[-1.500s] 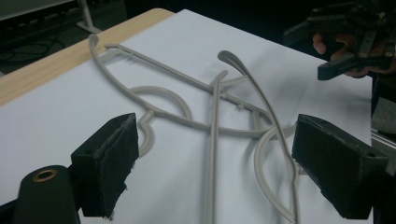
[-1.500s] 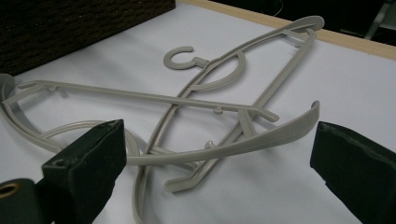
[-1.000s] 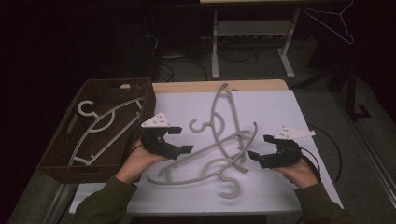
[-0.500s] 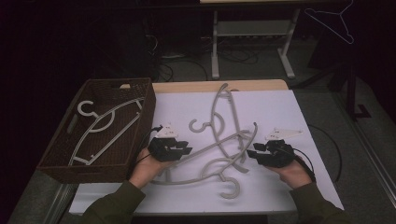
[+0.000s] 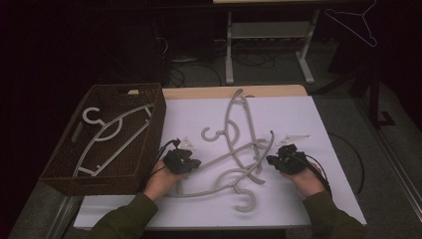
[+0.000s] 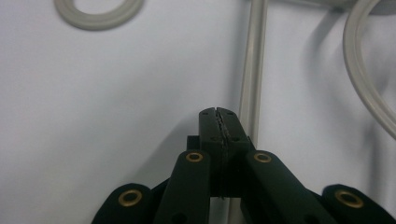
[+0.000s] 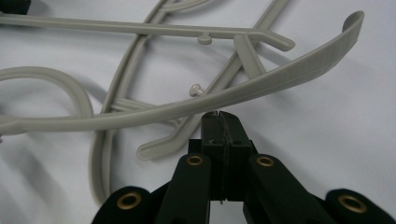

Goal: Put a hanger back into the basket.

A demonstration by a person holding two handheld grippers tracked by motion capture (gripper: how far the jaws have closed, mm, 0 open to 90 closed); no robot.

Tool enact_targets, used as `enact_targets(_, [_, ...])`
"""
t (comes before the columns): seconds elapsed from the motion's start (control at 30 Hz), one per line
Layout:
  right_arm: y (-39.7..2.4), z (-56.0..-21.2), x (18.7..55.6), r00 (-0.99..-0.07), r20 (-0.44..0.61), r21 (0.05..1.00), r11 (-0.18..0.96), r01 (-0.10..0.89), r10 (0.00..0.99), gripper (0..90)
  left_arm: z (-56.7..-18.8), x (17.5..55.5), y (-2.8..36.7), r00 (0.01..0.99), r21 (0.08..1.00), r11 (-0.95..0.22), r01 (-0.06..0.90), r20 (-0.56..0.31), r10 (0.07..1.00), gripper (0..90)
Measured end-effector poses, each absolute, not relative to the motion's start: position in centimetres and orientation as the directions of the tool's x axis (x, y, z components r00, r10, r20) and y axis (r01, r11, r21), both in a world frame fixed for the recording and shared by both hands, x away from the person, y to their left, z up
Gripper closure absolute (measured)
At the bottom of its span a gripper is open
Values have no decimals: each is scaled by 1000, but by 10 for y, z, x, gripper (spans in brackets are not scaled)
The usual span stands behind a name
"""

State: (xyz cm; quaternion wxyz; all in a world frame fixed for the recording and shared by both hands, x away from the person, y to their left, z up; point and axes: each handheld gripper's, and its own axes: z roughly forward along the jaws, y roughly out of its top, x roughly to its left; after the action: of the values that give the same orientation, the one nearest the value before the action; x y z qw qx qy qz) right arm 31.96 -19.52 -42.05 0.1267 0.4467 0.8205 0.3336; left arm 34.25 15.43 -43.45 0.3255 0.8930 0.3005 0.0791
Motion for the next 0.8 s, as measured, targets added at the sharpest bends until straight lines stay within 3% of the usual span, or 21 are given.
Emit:
enact_targets(0.5, [-173, -421, 347, -558, 75, 656, 381, 651, 826, 896, -437, 332, 148, 844, 601, -635, 486, -132, 520, 900])
enact_targets(0.8, [-138, -424, 372, -603, 57, 645, 431, 631, 796, 896, -438, 326, 143, 866, 604, -652, 458, -139, 480, 900])
